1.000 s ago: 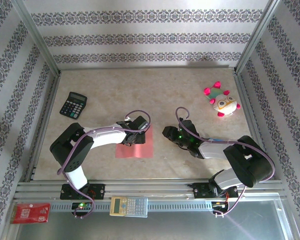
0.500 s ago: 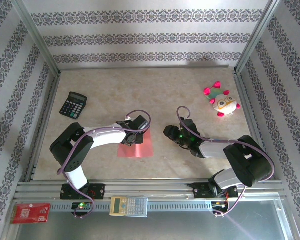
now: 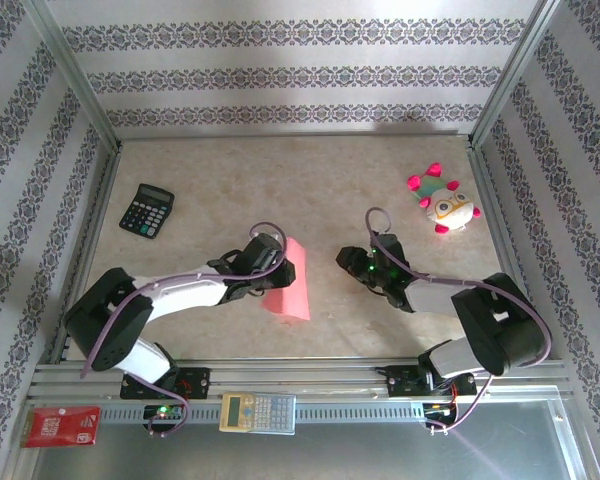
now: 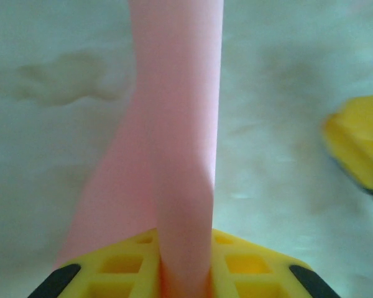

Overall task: Fold a paper plane with a square sheet of paper (pick it up from the middle)
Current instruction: First fold in half a square sheet of paper at the center of the table.

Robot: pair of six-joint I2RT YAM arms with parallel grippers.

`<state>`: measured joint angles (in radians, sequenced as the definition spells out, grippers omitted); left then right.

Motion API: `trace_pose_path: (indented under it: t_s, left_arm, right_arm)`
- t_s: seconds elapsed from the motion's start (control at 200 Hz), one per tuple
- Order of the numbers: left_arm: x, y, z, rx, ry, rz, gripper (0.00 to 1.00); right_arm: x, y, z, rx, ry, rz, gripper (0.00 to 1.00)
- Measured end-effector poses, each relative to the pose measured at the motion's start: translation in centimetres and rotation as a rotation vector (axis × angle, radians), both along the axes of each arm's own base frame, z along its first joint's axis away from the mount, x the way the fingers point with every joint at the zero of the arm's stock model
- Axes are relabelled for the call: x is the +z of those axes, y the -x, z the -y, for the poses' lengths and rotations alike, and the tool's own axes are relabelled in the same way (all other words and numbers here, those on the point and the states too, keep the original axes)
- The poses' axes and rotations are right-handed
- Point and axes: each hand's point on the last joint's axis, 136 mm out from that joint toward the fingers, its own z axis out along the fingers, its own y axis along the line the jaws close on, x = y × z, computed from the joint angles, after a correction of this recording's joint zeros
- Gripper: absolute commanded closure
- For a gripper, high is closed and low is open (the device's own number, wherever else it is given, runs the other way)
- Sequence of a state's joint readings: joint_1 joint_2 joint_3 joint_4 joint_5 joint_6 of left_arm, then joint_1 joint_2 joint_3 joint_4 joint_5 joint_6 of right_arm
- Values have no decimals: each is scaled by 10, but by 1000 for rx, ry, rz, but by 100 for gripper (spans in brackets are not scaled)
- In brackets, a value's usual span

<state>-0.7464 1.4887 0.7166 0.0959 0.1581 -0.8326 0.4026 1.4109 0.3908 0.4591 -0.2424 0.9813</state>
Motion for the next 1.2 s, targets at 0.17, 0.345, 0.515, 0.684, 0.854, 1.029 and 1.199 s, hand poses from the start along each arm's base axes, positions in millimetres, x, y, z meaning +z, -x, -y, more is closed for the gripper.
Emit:
trace_pose_path:
  t_s: [0.17,0.345,0.515,0.684,0.854,1.029,1.199]
  left_arm:
    - [67,-7,28,-73,332,84,74]
    - [63,-20,9,-43,467,30,73]
    - [12,-19,-8,-3,464,-125,72]
    - [-21,-12,-19,10,450,-229,71]
    - [-38,-15,-32,27,432,-258,68]
    - [-45,-14,-35,11,401,-243,64]
    - [-44,-14,-35,-5,391,-225,62]
  right_arm:
    - [46,-15,17,18,3,107,56]
    - [92,-20,1,148,26,228,56]
    - [79,-6,-21,268,45,192,56]
    - [52,10,-43,369,65,115,56]
    - [41,20,-64,448,60,88,56]
    - [24,29,-83,508,56,42,58]
    - [13,26,-105,546,43,13,61]
